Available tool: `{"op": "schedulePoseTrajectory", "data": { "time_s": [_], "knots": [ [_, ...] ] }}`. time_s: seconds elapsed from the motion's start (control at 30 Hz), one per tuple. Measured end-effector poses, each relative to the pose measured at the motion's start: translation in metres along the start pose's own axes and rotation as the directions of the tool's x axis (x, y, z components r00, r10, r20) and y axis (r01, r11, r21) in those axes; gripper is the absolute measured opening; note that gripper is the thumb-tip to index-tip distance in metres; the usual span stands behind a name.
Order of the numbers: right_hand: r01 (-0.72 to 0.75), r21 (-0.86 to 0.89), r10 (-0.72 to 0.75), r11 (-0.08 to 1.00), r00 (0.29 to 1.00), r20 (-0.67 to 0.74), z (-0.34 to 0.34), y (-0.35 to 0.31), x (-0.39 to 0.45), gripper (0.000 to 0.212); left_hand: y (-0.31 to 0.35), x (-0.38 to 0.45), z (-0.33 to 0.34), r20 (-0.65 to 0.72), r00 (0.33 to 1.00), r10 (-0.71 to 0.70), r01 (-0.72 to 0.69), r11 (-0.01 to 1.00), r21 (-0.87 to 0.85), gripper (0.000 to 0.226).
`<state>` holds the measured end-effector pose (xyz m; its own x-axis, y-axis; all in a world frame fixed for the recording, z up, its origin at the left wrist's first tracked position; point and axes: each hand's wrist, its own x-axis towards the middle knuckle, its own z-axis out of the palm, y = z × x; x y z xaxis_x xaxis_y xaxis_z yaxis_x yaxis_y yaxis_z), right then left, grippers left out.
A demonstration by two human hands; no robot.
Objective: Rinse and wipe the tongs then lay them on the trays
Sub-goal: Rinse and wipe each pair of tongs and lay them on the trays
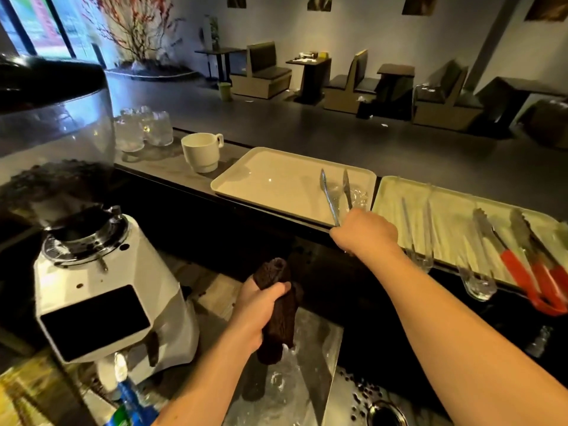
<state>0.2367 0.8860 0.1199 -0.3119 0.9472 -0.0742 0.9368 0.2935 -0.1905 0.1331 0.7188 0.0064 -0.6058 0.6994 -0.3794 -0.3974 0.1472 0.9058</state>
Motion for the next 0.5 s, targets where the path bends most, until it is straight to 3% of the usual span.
{"op": "schedulePoseTrajectory", "data": {
  "time_s": [0.13,0.27,0.4,0.5],
  "knots": [
    [-0.010,-0.061,0.009,0.998,0.999,-0.032,0.004,-0.005,0.013,0.025,-0.005,0.002,-0.001,0.018,1.000,0.014,-0.014,1.000,0.023,0.021],
    [-0.021,0.068,0.023,0.997,0.999,-0.032,0.010,-0.010,0.023,0.045,-0.011,0.002,-0.005,0.018,1.000,0.005,-0.006,0.999,0.049,0.027],
    [-0.004,0.077,0.015,0.997,0.989,-0.148,0.012,-0.011,0.016,0.067,-0.011,-0.001,-0.012,0.000,1.000,0.001,-0.001,0.998,0.055,0.026],
    [0.074,0.031,-0.063,0.997,0.958,-0.279,0.015,-0.012,-0.008,0.058,-0.010,-0.007,-0.025,-0.030,1.000,0.009,-0.008,0.999,0.037,0.025]
  ]
}}
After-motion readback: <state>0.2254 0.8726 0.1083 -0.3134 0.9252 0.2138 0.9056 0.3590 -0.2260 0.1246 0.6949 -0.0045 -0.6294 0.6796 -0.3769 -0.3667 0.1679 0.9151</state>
